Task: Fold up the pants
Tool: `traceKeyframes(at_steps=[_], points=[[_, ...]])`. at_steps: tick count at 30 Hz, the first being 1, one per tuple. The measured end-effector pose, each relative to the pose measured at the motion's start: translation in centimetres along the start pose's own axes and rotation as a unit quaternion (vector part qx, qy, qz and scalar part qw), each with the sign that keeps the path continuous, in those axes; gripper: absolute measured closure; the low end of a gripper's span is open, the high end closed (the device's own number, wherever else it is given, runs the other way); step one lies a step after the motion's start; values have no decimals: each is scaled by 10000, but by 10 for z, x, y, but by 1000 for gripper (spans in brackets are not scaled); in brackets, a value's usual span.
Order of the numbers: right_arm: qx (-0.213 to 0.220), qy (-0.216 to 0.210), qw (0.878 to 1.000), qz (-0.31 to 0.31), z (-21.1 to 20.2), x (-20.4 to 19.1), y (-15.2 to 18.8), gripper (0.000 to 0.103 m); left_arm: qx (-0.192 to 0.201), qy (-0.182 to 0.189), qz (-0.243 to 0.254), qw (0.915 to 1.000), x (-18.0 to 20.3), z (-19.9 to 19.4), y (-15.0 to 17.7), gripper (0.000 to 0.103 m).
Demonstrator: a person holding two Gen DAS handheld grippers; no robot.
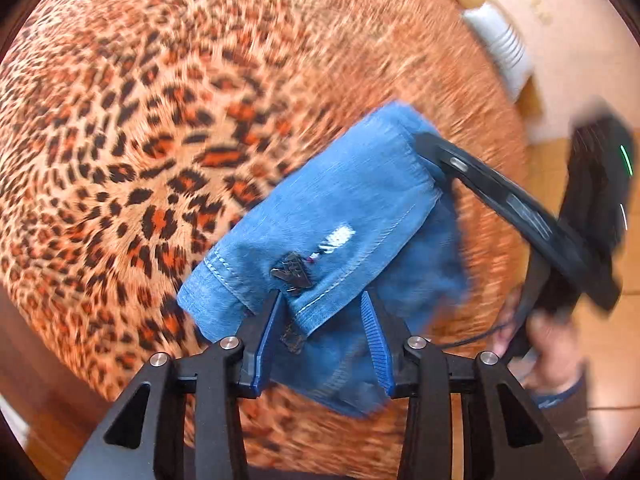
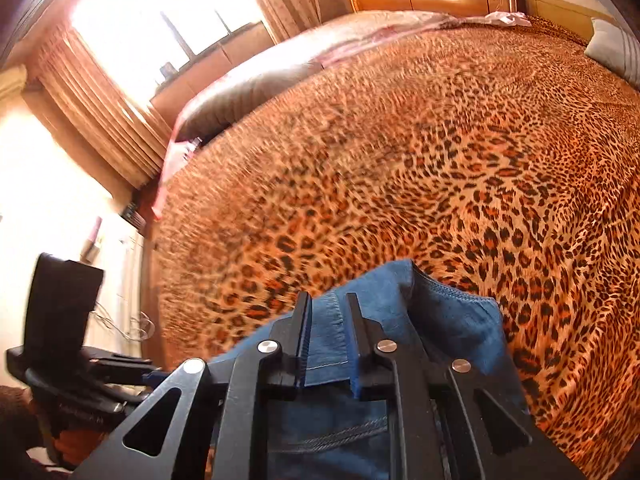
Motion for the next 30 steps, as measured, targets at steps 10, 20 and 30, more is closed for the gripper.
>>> traceKeyframes(at_steps=[10, 20, 30], points=[[208, -326, 9846, 1706, -54, 83, 27, 58, -128, -195, 1221, 9922, 41, -47, -17, 58], [321, -277, 9100, 4125, -50, 133, 148, 49, -946, -881, 1818, 9748, 101, 72, -109, 54], [231, 1475, 9012, 4068, -41, 119, 132, 75, -1435, -449, 2005, 9681, 104, 117, -155, 65]])
Point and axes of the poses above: each gripper's, at about its wrist camera, not at the fingertips, and z roughly the way its jaws point, x to its right, y to its underside, the point moved 4 cm from there along z, roughly the way its jaws point, and after that the axes turned 3 degrees about z, right-handed, at the moved point
